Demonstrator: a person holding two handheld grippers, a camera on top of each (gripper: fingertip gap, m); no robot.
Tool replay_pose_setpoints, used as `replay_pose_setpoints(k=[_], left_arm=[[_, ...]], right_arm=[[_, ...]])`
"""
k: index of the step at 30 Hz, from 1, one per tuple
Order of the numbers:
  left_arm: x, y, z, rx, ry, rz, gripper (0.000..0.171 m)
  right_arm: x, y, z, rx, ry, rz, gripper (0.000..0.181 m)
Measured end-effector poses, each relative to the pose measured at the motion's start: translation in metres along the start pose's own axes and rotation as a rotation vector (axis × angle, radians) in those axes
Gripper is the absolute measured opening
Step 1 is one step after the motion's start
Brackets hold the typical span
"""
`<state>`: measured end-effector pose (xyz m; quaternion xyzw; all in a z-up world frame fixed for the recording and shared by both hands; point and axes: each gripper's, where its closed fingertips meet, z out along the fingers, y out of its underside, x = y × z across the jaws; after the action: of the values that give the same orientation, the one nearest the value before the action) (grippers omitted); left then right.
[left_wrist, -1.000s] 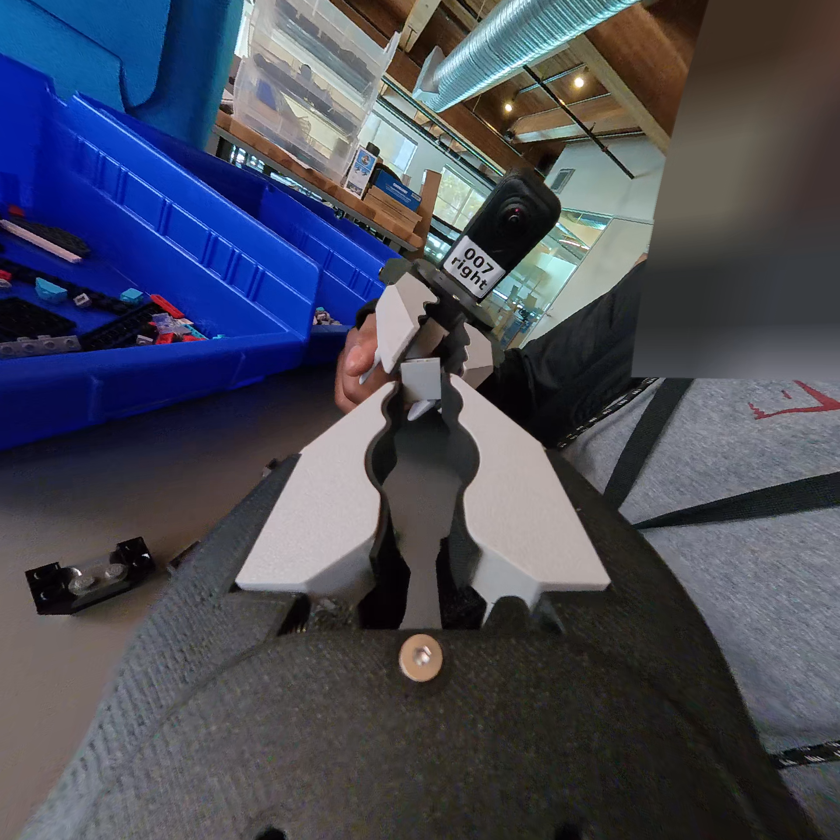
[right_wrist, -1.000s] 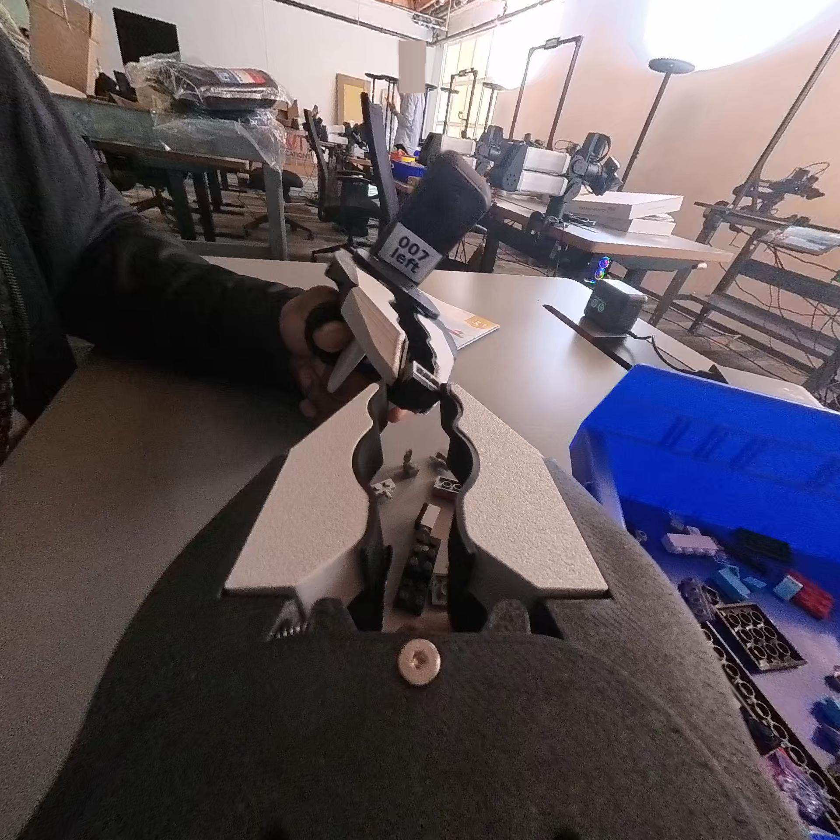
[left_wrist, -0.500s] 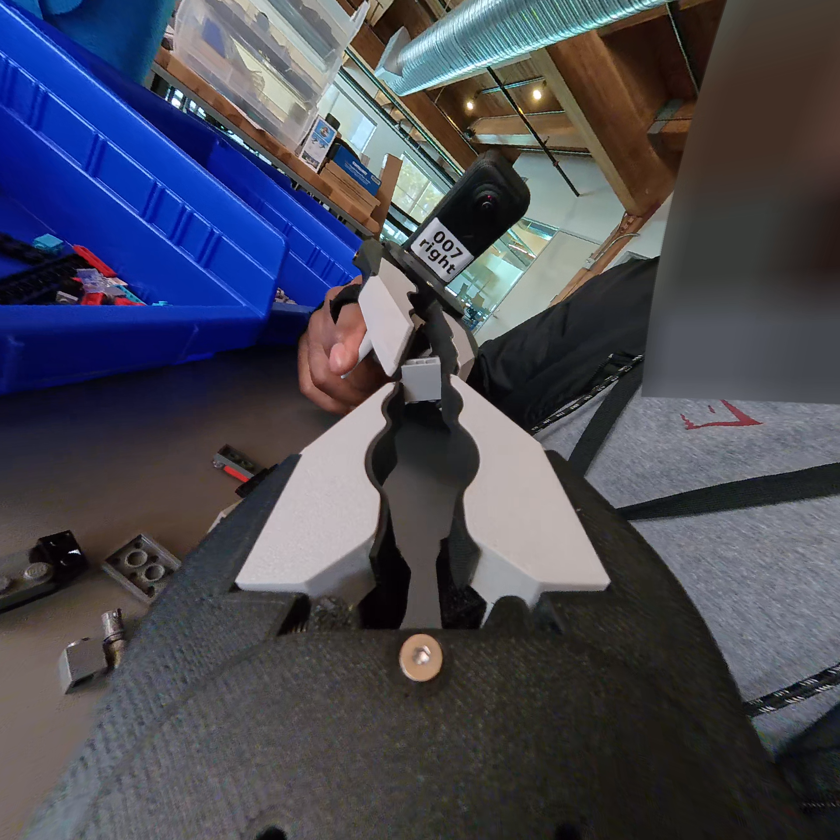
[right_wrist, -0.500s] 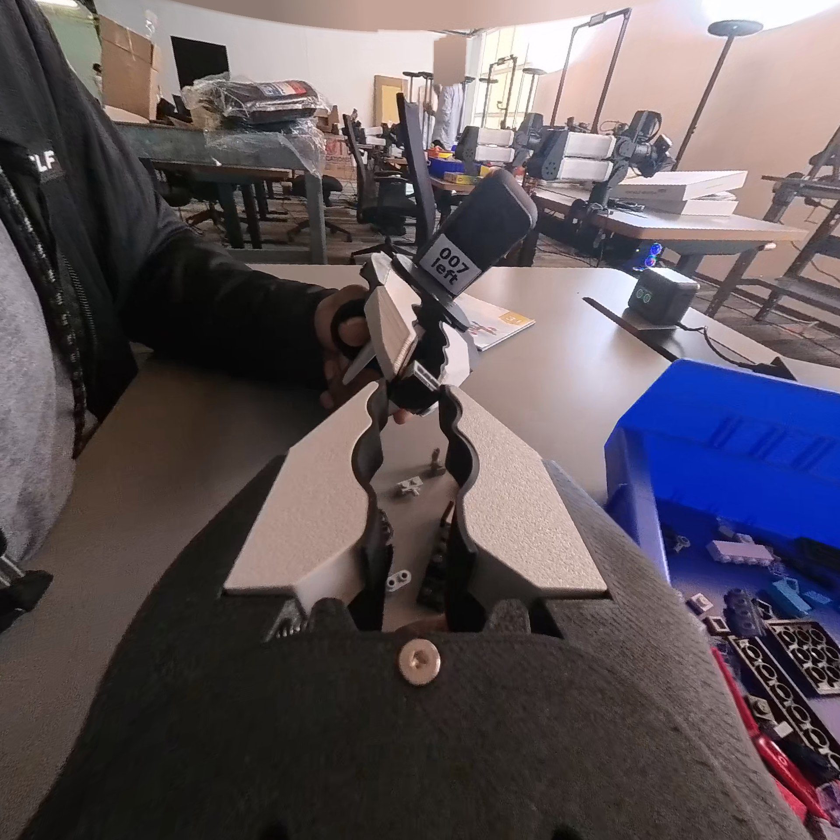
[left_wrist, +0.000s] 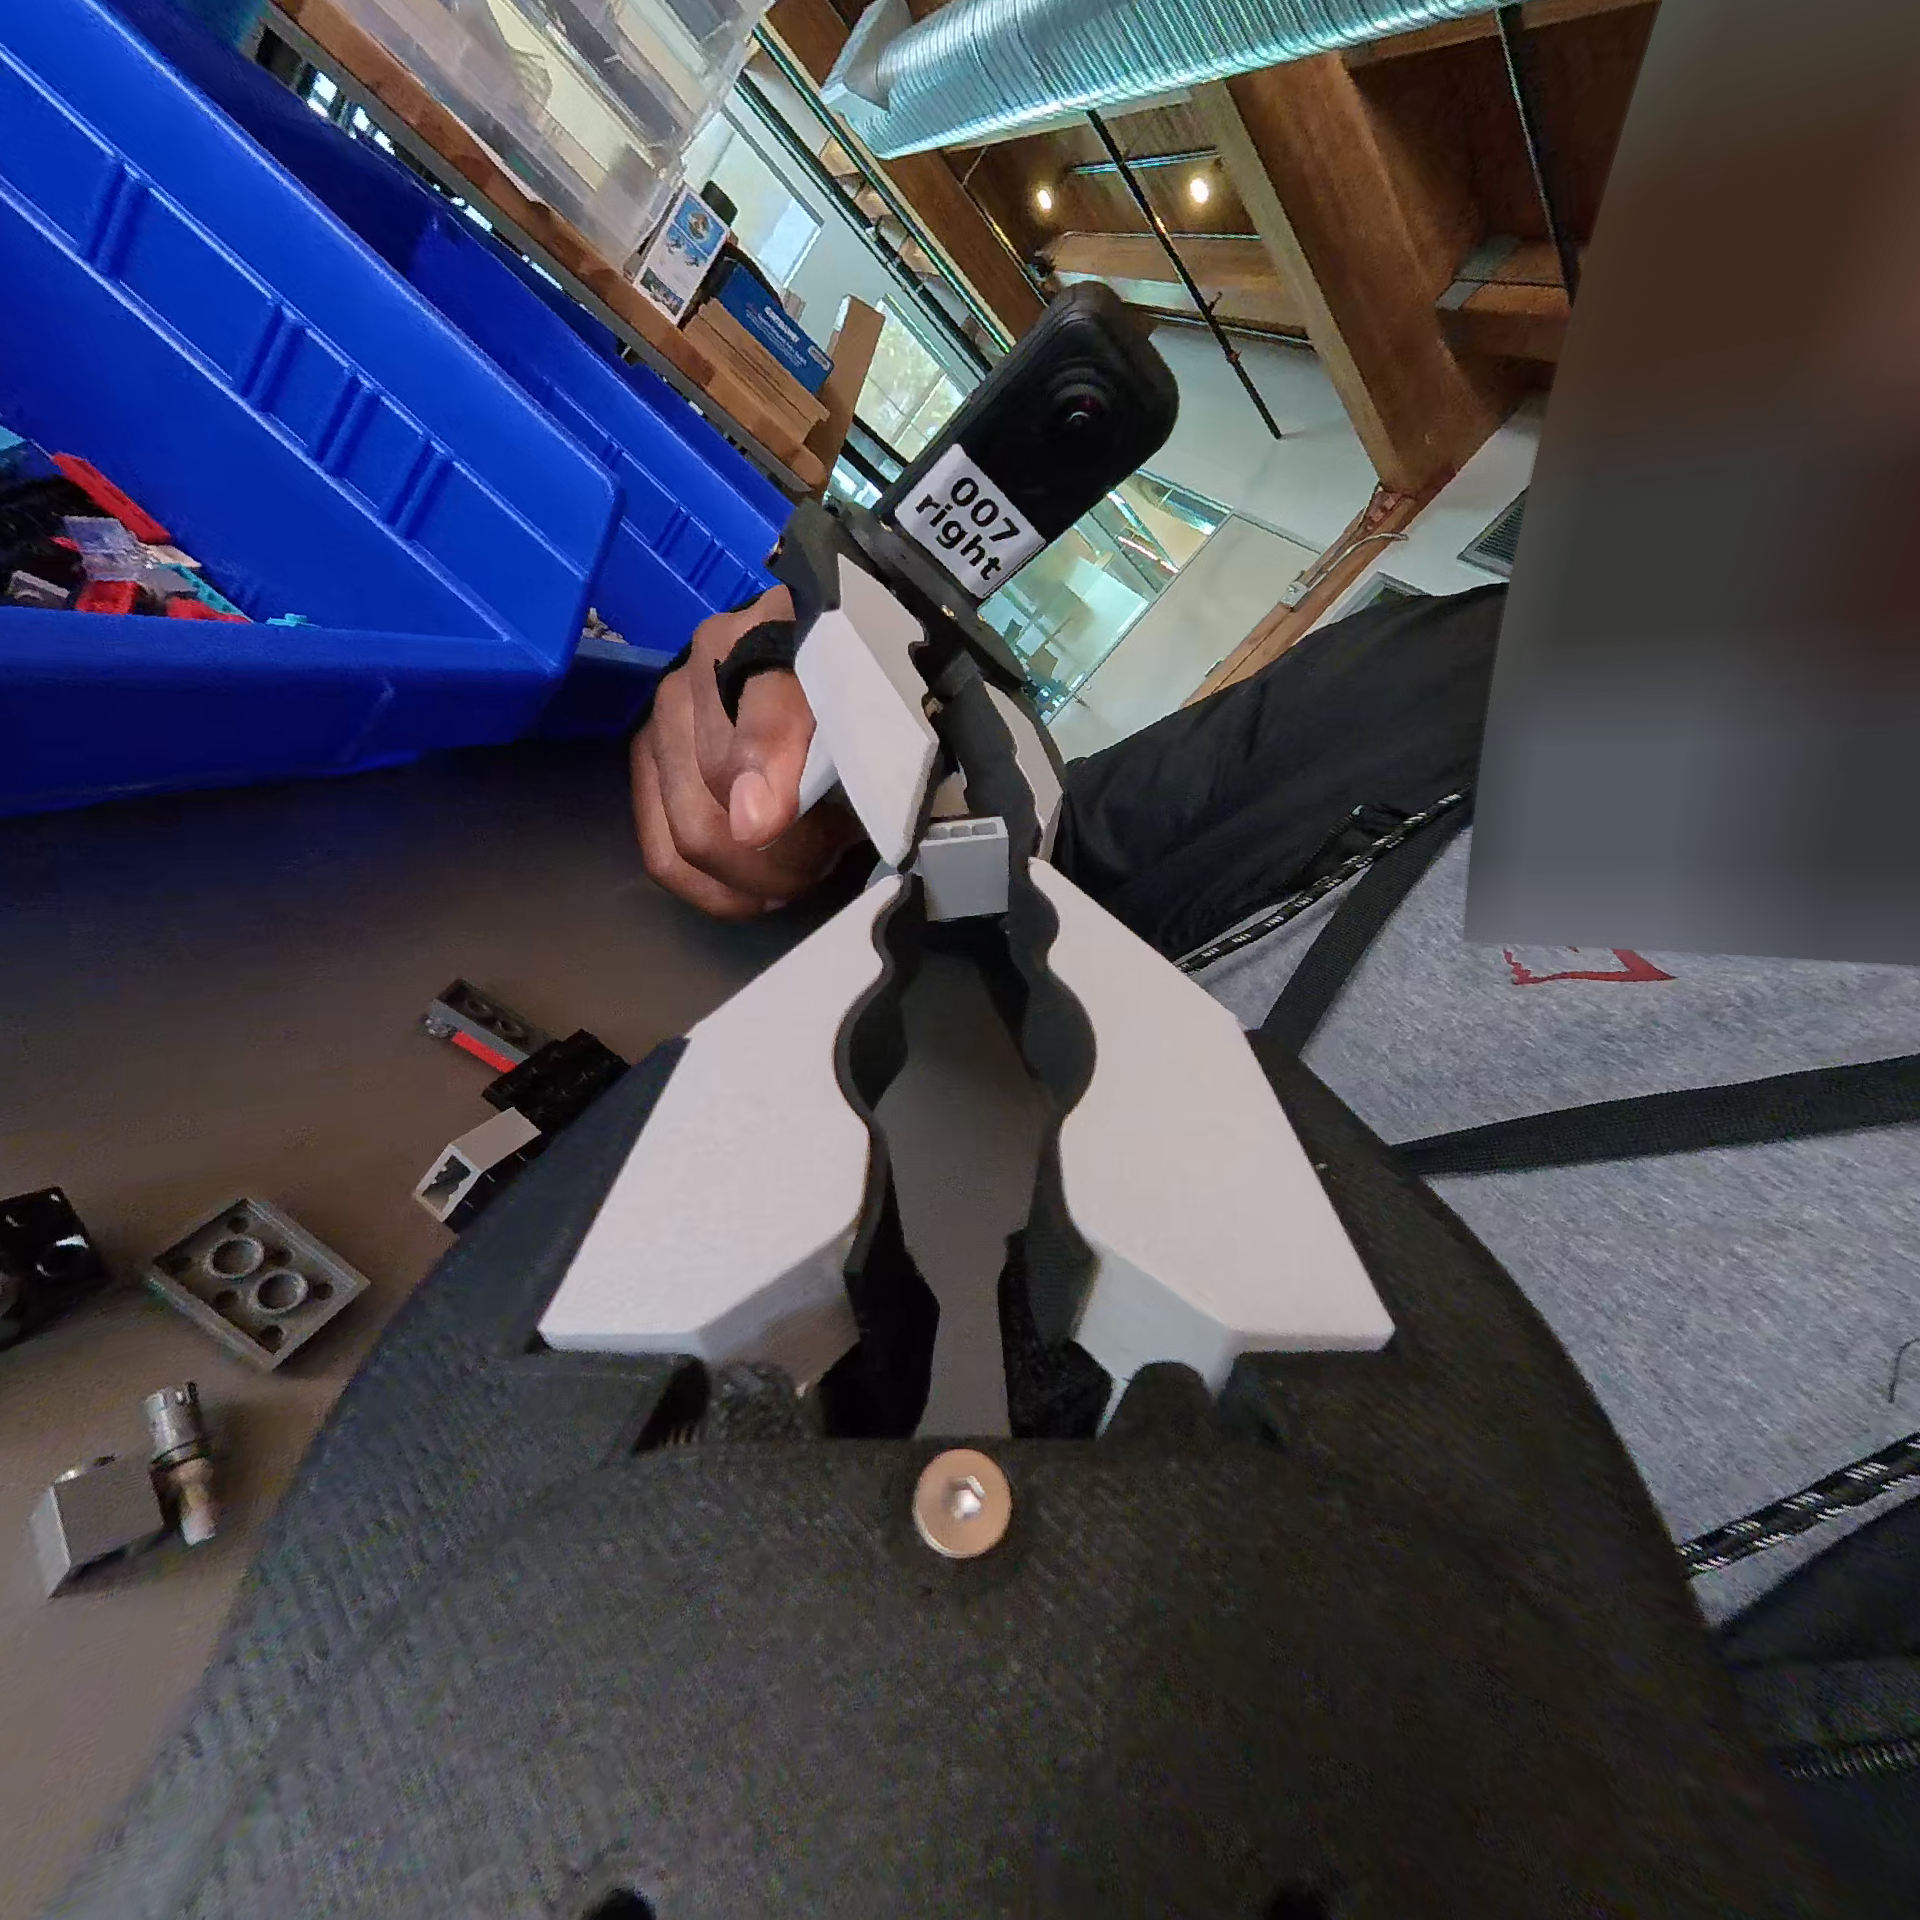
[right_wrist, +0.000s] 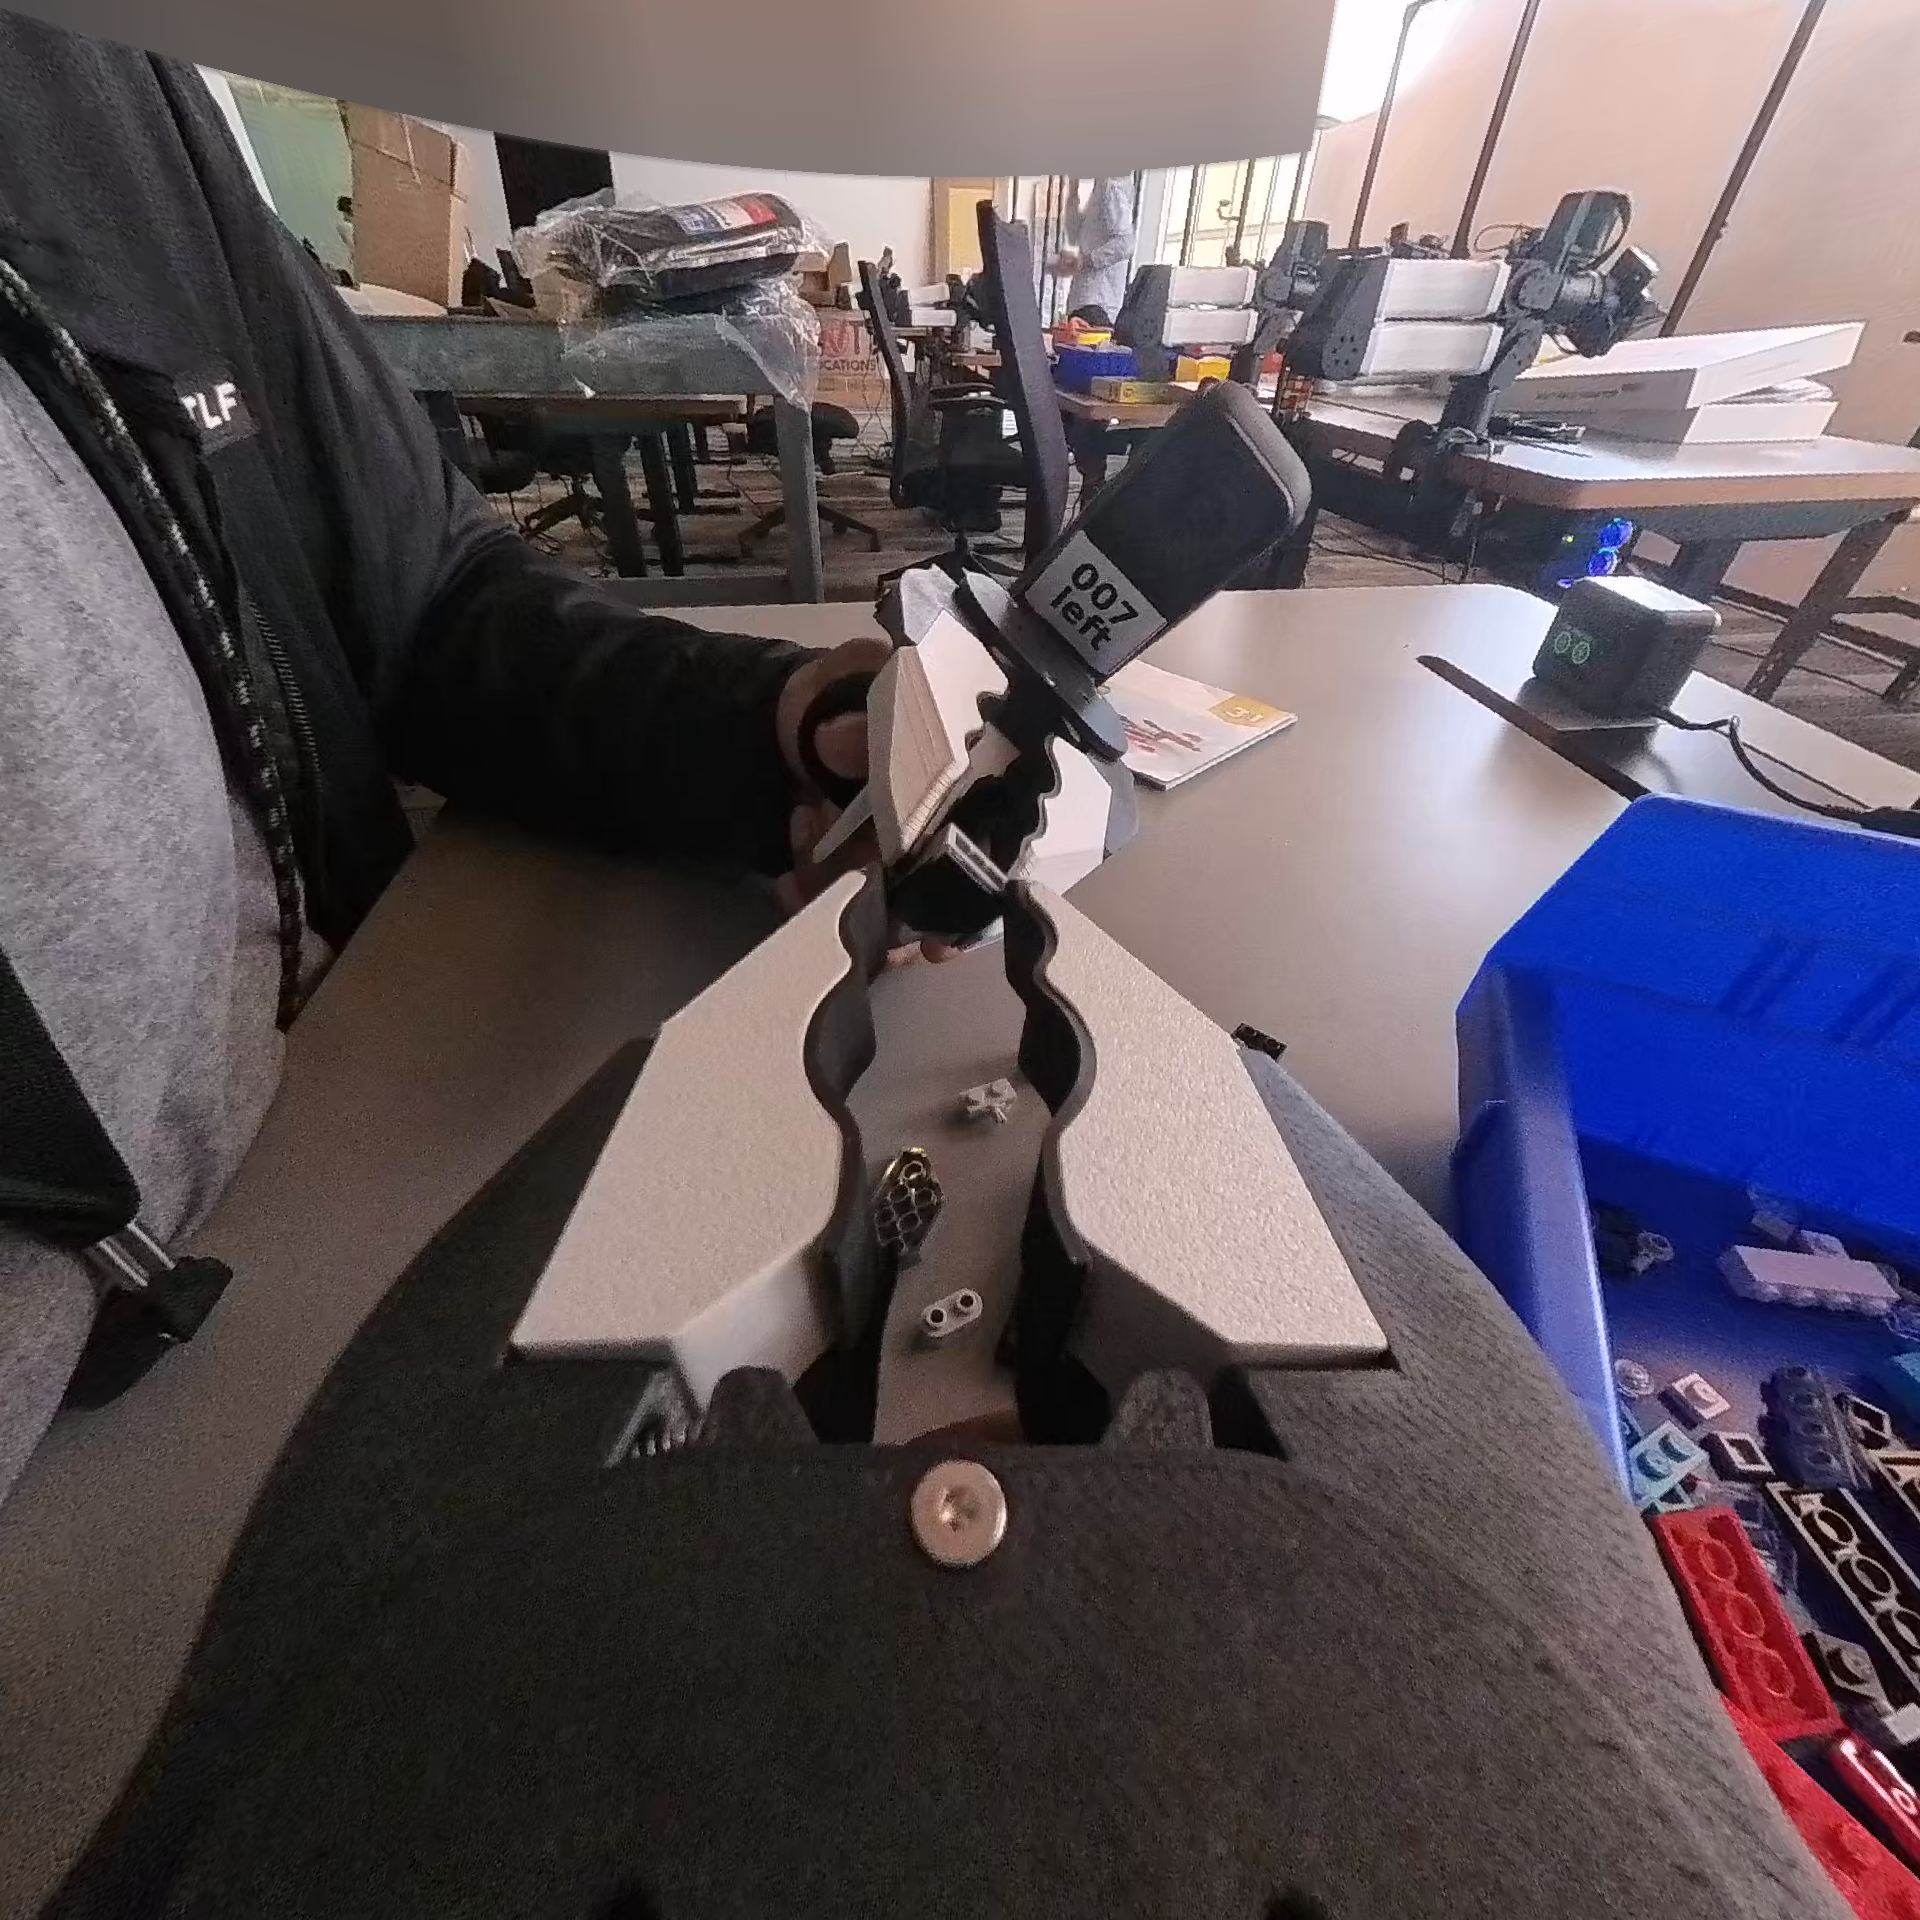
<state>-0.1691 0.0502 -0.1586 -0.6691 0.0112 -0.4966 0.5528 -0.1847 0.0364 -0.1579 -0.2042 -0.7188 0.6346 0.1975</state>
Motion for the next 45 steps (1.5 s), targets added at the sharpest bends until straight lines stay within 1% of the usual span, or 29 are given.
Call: replay_pose_setpoints(k=[3,5,7,10,12,17,20,23,25,28,30,32,34,37,40,42,45], left_arm=[[-0.003,0.000,-0.001,0.003,-0.014,-0.008,0.016],[-0.012,0.001,-0.004,-0.020,-0.084,0.023,0.017],[-0.023,0.005,-0.009,-0.070,-0.174,0.063,0.017],[-0.034,0.011,-0.018,-0.153,-0.266,0.088,0.017],[-0.048,0.018,-0.025,-0.225,-0.368,0.113,0.017],[-0.077,0.044,-0.040,-0.435,-0.600,0.172,0.017],[-0.082,0.052,-0.043,-0.495,-0.646,0.197,0.017],[-0.085,0.054,-0.043,-0.513,-0.671,0.212,0.018],[-0.085,0.053,-0.043,-0.514,-0.676,0.217,0.021],[-0.081,0.048,-0.041,-0.486,-0.660,0.215,0.029],[-0.073,0.039,-0.036,-0.427,-0.611,0.201,0.034],[-0.063,0.024,-0.032,-0.330,-0.556,0.188,0.043],[-0.055,0.005,-0.030,-0.218,-0.525,0.185,0.057],[-0.048,-0.021,-0.031,-0.045,-0.508,0.167,0.074],[-0.043,-0.038,-0.031,0.082,-0.492,0.114,0.092],[-0.040,-0.044,-0.028,0.128,-0.493,0.079,0.102],[-0.038,-0.043,-0.019,0.142,-0.507,0.033,0.118]], right_arm=[[0.003,0.002,0.001,-0.015,0.020,-0.011,0.024],[0.009,0.010,0.002,-0.065,0.074,-0.053,0.024],[0.016,0.019,0.003,-0.123,0.132,-0.096,0.025],[0.027,0.026,0.001,-0.178,0.197,-0.106,0.038],[0.034,0.030,-0.002,-0.210,0.236,-0.101,0.042],[0.040,0.040,-0.001,-0.264,0.280,-0.076,0.044],[0.041,0.044,0.000,-0.287,0.291,-0.086,0.045],[0.042,0.046,0.000,-0.295,0.304,-0.075,0.044],[0.044,0.048,0.000,-0.304,0.314,-0.062,0.043],[0.049,0.052,-0.002,-0.324,0.341,-0.036,0.043],[0.053,0.056,-0.003,-0.339,0.367,-0.009,0.042],[0.059,0.059,-0.005,-0.353,0.407,0.019,0.041],[0.067,0.064,-0.007,-0.375,0.460,0.058,0.040],[0.079,0.074,-0.008,-0.417,0.527,0.121,0.039],[0.088,0.086,-0.007,-0.487,0.577,0.180,0.040],[0.095,0.090,-0.008,-0.521,0.621,0.175,0.036],[0.100,0.094,-0.005,-0.582,0.660,0.157,0.033]])
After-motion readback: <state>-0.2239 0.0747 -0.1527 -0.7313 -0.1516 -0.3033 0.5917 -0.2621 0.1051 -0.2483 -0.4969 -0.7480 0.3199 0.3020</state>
